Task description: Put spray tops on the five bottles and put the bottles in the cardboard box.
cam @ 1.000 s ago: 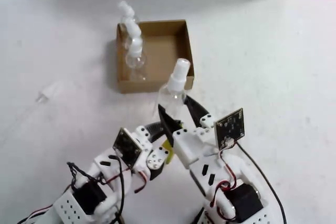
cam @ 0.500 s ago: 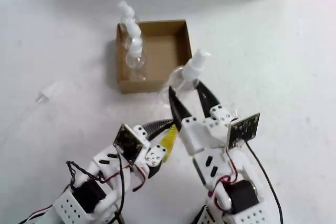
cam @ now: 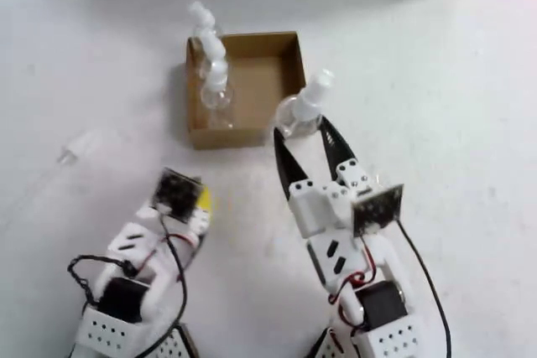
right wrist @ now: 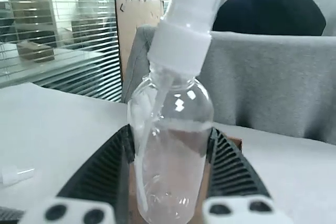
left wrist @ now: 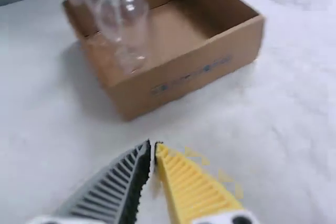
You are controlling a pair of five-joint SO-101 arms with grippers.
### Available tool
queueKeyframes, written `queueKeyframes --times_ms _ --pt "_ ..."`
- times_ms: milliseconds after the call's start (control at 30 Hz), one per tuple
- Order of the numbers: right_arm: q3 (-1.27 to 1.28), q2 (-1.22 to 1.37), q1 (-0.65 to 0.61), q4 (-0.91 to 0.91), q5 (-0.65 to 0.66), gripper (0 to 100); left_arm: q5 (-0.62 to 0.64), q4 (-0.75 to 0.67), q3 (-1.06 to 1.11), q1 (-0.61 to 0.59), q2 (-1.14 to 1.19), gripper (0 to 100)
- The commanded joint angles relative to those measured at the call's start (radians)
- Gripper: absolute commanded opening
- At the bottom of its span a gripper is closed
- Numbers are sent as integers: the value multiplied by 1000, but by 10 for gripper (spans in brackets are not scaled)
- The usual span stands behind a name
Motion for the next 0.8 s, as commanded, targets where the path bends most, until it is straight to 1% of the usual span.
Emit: queueKeyframes --times_ms 0,100,167,300,500,767 --pt "-110 199 18 -119 11 15 -14 23 -2 -166 -12 20" --pt "-163 352 18 -196 9 15 -14 64 -2 -213 -10 20" --pt "-206 458 19 -234 6 15 -14 117 -2 -219 -10 20" --pt "-282 654 19 -306 3 15 -14 153 -2 -214 -10 20" --pt "-402 920 44 -400 3 15 -14 153 -2 -220 -8 20" --pt "-608 1184 97 -401 2 15 -15 153 -2 -220 -7 20"
